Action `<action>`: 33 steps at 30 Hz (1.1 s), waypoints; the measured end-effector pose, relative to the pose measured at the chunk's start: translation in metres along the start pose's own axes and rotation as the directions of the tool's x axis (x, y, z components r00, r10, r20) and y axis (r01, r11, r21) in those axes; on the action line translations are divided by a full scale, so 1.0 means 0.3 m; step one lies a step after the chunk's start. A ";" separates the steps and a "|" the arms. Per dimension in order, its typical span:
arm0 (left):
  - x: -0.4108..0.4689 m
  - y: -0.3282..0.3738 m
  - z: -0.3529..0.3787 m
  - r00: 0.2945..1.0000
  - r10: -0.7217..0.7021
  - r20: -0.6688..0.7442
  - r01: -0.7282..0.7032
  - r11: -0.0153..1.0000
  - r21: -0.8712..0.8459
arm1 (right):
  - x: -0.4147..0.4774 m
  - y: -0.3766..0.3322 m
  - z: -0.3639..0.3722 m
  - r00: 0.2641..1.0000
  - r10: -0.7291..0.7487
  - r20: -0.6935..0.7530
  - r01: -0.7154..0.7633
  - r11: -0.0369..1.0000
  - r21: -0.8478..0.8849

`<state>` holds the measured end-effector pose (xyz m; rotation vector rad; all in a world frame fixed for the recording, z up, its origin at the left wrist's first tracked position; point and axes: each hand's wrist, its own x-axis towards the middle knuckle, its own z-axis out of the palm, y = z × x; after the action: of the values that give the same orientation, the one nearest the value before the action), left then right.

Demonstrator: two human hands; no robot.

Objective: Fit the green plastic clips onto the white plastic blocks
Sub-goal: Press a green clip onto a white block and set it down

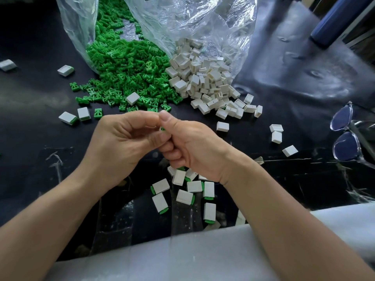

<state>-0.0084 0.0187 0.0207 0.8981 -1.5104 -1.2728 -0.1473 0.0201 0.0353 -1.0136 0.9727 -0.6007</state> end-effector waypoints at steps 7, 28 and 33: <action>0.000 -0.011 0.005 0.999 0.018 -0.030 -0.016 0.997 0.071 | 0.005 0.008 0.007 0.997 -0.007 -0.079 0.006 1.000 -0.010; 0.004 0.009 -0.005 0.989 -0.132 -0.071 0.121 0.981 -0.149 | -0.001 -0.015 -0.017 1.000 -0.024 0.016 0.024 1.000 0.004; 0.011 0.013 -0.007 0.978 -0.199 -0.067 0.182 0.962 -0.204 | 0.000 -0.010 -0.016 0.999 -0.043 0.005 0.043 0.999 -0.031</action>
<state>-0.0071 0.0158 0.0252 0.9726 -1.2282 -1.4746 -0.1516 0.0165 0.0372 -1.0654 0.9616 -0.6200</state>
